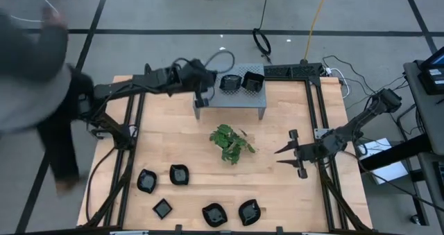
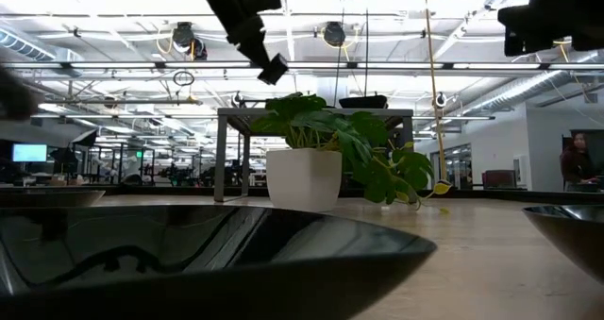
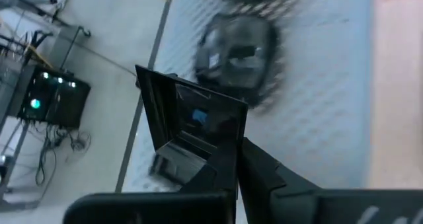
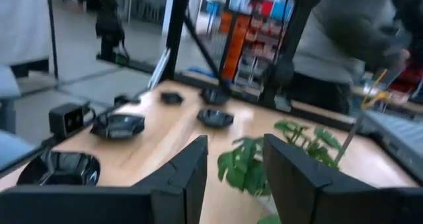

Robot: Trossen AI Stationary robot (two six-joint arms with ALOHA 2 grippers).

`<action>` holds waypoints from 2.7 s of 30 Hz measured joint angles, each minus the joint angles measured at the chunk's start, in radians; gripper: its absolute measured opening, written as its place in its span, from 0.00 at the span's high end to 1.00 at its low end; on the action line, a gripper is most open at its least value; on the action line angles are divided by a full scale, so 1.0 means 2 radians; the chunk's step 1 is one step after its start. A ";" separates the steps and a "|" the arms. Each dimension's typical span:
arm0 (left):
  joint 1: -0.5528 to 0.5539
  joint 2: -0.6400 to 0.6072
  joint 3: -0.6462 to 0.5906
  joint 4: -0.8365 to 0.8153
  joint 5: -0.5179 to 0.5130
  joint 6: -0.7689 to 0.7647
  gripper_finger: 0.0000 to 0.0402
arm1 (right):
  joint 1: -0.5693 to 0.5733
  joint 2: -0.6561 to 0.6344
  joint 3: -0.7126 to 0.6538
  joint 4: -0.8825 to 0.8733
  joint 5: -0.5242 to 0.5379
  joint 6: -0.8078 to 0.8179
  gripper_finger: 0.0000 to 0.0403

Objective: Pick & Place Mini shaped plates
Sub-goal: Stack the square black bowl on top of the other square black bowls on the shelf, then stack the leaf-shaped black bowl on top of the other leaf-shaped black bowl on the shelf

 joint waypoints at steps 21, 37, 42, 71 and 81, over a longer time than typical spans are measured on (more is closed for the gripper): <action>0.061 0.040 -0.001 -0.009 0.018 0.015 0.97 | 0.000 -0.005 -0.072 0.151 0.102 -0.056 0.67; 0.056 0.047 -0.001 -0.001 -0.030 0.047 0.94 | 0.000 -0.004 -0.073 0.138 0.102 -0.026 0.67; 0.056 0.047 -0.001 -0.002 -0.030 0.049 0.98 | 0.000 -0.004 -0.073 0.138 0.101 -0.026 0.67; 0.013 0.031 -0.001 -0.012 -0.076 0.021 0.66 | 0.000 -0.004 -0.073 0.135 0.101 -0.025 0.67; -0.082 0.005 0.000 -0.073 0.029 -0.247 0.60 | 0.000 -0.004 -0.073 0.135 0.101 -0.030 0.67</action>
